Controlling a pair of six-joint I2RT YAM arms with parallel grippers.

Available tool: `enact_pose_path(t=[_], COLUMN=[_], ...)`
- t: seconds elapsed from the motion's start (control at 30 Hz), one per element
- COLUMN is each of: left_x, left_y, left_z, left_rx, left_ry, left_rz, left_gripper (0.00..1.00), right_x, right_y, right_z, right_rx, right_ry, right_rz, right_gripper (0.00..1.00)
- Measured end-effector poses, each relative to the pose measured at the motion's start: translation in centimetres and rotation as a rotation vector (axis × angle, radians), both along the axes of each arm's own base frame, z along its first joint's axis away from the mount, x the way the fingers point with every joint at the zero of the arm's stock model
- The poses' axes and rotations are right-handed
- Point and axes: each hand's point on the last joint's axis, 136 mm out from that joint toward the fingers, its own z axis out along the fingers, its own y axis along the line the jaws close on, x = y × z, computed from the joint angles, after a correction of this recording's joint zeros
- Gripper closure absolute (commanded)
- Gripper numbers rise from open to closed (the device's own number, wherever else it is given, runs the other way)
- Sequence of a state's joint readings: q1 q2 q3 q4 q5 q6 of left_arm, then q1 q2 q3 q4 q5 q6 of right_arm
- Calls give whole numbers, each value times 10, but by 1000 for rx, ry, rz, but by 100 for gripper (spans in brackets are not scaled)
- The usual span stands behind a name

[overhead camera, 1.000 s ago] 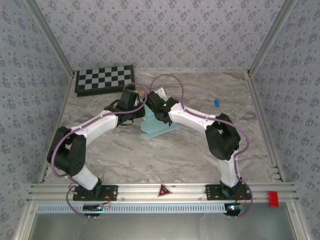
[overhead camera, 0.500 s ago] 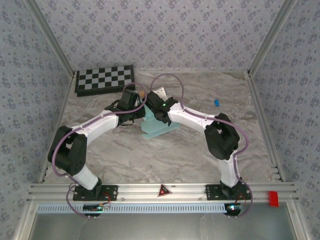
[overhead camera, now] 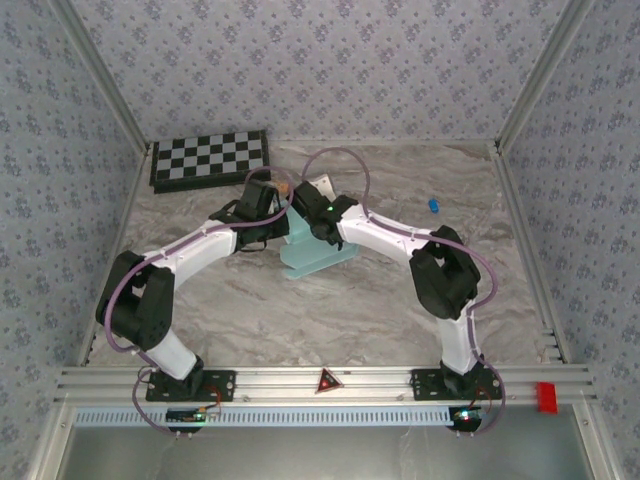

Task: Fold the paper box

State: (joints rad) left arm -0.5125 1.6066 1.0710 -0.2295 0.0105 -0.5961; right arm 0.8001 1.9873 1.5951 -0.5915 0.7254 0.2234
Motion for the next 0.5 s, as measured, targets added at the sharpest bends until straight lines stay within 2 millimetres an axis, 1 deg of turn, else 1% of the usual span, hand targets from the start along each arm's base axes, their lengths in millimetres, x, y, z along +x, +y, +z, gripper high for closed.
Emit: enact_pose_path(t=[0.2,0.5], left_x=[-1,0], left_y=[2,3], left_z=[-2,-2], left_rx=[7,17], left_ry=[7,14], left_rz=[3,4], left_gripper=[100,100], right_x=[-6,-10], right_y=[4,9], right_z=[-2,-1], right_rx=[23,52], right_ry=[31,60], right_rz=[43,93], right_gripper=[83,76])
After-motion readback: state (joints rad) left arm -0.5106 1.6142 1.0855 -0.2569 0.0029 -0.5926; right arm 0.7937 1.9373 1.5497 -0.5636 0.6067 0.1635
